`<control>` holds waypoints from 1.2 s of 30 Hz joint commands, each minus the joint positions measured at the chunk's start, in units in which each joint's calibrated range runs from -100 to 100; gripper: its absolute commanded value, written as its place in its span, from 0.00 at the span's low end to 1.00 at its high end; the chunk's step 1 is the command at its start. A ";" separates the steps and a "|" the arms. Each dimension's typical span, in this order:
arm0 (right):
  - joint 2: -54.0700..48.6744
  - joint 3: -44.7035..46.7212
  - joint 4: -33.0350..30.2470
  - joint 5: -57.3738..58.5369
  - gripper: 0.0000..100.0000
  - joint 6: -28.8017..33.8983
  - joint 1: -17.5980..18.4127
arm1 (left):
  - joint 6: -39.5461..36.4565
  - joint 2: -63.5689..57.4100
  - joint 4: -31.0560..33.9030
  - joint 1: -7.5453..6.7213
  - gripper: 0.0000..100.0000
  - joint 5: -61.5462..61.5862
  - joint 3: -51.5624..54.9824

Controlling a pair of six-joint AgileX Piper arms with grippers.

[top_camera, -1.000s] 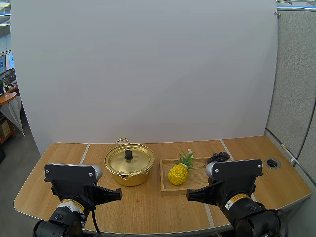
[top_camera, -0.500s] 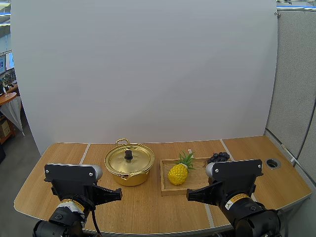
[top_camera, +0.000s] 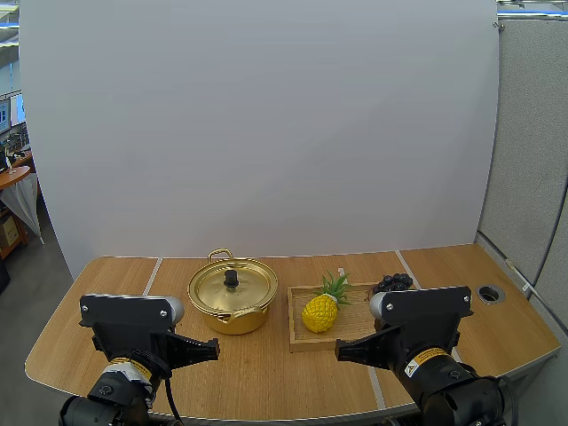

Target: Open the pot, put the pineapple inside, and close it

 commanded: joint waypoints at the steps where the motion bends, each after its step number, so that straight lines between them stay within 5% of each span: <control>1: -0.44 0.00 -0.72 -3.42 0.00 -0.69 -0.21 | -0.13 -0.19 0.27 0.10 0.00 -1.77 -1.55; 10: -0.44 -16.79 0.13 9.99 0.00 -0.69 -0.21 | 0.05 -0.19 0.38 0.10 0.00 1.90 -17.47; 18: -0.44 -28.95 -0.30 23.30 0.00 -0.69 -0.21 | 8.20 -0.19 0.52 0.10 0.00 11.27 -28.40; 25: -0.44 -30.86 -0.30 29.15 0.00 -0.79 -0.21 | 8.43 0.42 0.52 0.10 0.00 16.26 -30.09; 36: 14.68 -30.86 -0.30 38.29 0.00 -0.79 -0.21 | 8.84 23.30 0.28 0.10 0.00 16.67 -33.68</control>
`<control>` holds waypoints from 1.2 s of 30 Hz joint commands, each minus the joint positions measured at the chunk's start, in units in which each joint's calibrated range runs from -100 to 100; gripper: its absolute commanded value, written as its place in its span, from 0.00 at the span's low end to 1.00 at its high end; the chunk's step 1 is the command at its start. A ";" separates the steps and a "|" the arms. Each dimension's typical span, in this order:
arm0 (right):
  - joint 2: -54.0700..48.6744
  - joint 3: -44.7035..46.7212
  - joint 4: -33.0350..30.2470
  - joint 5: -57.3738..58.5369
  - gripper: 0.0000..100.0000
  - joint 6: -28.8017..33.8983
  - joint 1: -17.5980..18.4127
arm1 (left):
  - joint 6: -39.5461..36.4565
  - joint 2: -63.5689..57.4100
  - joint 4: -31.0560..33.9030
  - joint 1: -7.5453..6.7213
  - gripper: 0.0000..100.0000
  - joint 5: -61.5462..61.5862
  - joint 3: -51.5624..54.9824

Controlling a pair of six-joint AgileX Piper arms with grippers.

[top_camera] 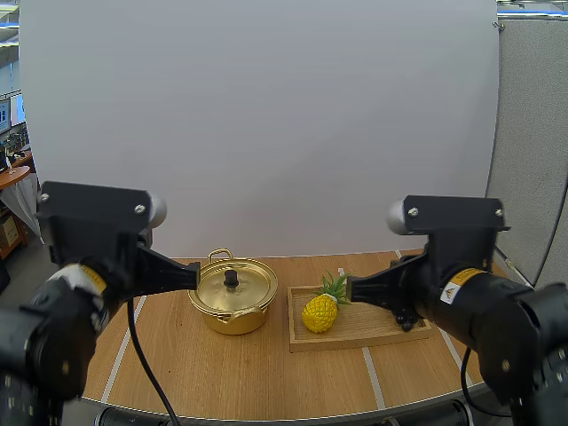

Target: Open the pot, put the pineapple inside, and close it

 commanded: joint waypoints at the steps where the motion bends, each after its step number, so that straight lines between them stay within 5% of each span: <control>1: 4.75 -0.40 -0.30 0.33 0.00 -0.48 -0.21 | 0.44 7.00 0.28 0.10 0.00 -0.42 -2.60; 13: 20.29 -0.40 -1.39 -0.40 0.00 -0.65 -0.21 | 3.26 29.80 -1.27 0.10 0.01 1.11 -11.62; 17: 20.68 -0.40 -2.57 -2.69 0.01 -0.65 -0.21 | 3.26 34.32 -2.24 0.10 0.18 0.69 -12.37; 21: 20.27 -0.40 -3.23 -4.10 0.44 -0.65 -0.21 | 3.26 37.63 -2.24 0.10 0.54 0.24 -12.52; 24: 20.27 -0.40 -3.34 -4.26 0.93 -1.12 -0.21 | 5.42 39.43 -2.36 0.10 0.99 0.24 -12.52; 25: 20.27 -0.40 -3.34 -4.44 1.00 -1.93 -0.21 | 6.44 39.76 -2.36 0.10 1.00 0.24 -12.52; 36: 20.27 -0.40 -0.28 -4.80 1.00 -4.05 -0.21 | 36.73 43.96 -23.89 0.02 1.00 11.86 -14.82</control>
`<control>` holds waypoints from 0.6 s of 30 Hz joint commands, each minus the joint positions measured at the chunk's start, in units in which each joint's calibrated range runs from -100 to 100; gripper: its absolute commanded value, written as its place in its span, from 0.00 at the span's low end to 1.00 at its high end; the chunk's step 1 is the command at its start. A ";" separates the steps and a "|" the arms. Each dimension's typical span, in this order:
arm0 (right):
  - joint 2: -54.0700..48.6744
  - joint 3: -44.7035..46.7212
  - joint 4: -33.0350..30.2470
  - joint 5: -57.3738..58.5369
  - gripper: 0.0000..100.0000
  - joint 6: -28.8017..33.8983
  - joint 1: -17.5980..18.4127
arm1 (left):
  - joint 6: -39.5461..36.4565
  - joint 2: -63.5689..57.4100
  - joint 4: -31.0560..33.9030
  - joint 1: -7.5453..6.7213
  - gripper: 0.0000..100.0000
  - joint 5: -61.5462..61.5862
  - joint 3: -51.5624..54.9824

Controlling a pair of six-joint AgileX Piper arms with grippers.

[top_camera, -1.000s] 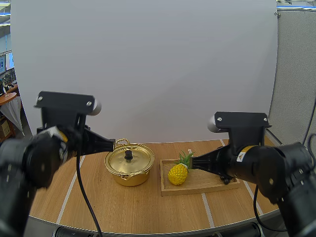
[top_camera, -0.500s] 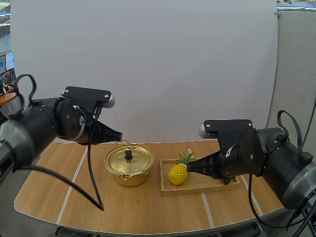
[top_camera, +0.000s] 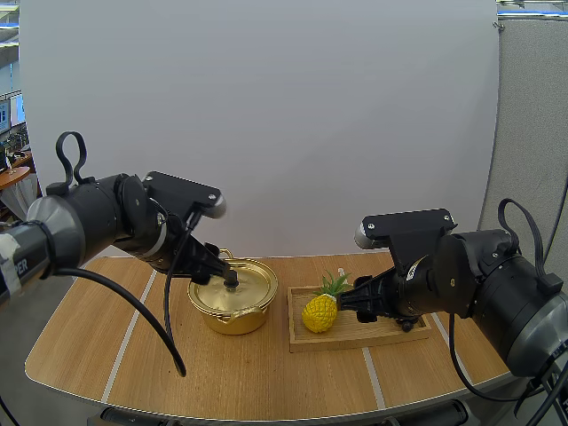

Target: Open the pot, put the pineapple inside, and close it

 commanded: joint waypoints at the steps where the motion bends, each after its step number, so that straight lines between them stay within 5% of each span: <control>1: -0.39 -0.40 0.53 -1.75 1.00 -0.59 -0.21 | 9.21 1.82 -7.98 0.02 1.00 3.90 -2.74; 6: -0.39 -0.40 0.53 -2.50 1.00 -0.59 -0.21 | 11.80 7.39 -9.51 -0.37 1.00 6.81 -8.85; 13: -0.39 -0.40 0.53 -2.50 1.00 -0.59 -0.21 | 13.04 19.04 -6.39 -3.01 1.00 7.20 -15.46; 18: -0.39 -0.40 0.53 -2.50 1.00 -0.59 -0.21 | 12.69 26.32 -3.97 -3.03 1.00 4.83 -18.82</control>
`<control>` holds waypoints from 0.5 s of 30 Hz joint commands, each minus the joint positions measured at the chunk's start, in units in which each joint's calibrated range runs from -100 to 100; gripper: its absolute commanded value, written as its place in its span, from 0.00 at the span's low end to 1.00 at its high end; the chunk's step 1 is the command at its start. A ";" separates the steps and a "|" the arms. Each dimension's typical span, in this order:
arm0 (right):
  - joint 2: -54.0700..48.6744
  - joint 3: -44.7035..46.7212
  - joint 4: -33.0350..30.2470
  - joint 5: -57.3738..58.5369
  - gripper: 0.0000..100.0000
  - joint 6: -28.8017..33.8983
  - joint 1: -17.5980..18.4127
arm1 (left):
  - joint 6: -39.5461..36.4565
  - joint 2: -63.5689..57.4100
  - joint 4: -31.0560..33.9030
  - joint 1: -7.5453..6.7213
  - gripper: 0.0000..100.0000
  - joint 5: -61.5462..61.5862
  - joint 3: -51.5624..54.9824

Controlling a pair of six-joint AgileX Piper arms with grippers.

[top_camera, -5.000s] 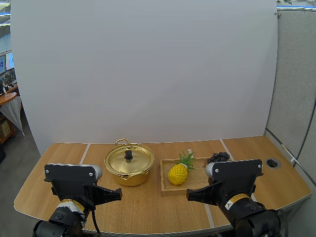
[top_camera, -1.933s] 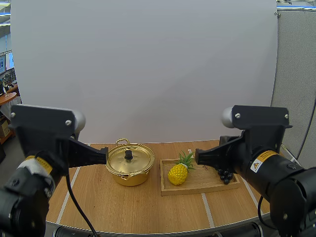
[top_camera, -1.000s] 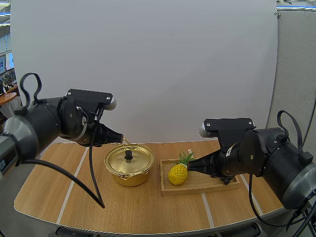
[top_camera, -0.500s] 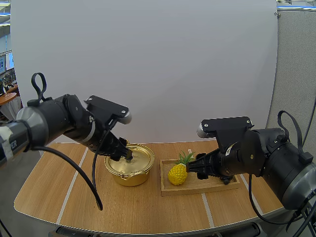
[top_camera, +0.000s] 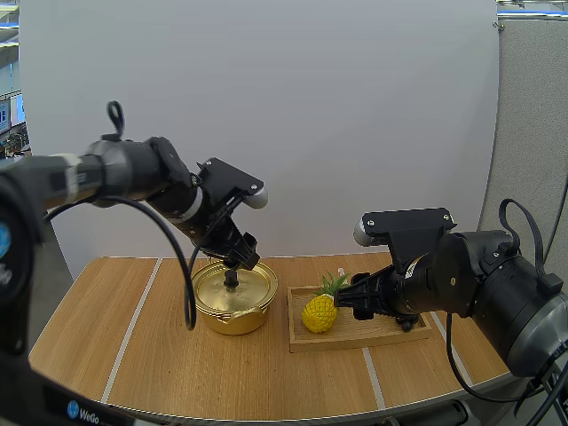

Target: Open the pot, put the pineapple inside, and close it

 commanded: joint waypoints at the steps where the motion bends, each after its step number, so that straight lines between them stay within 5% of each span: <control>1: -0.39 -0.40 0.11 -1.03 1.00 -0.59 -0.21 | -0.31 4.19 1.67 -0.26 1.00 -1.36 -2.47; 15: -0.39 -0.40 0.11 -1.03 1.00 -0.59 -0.21 | -1.23 16.56 3.45 -0.26 1.00 -0.20 -6.93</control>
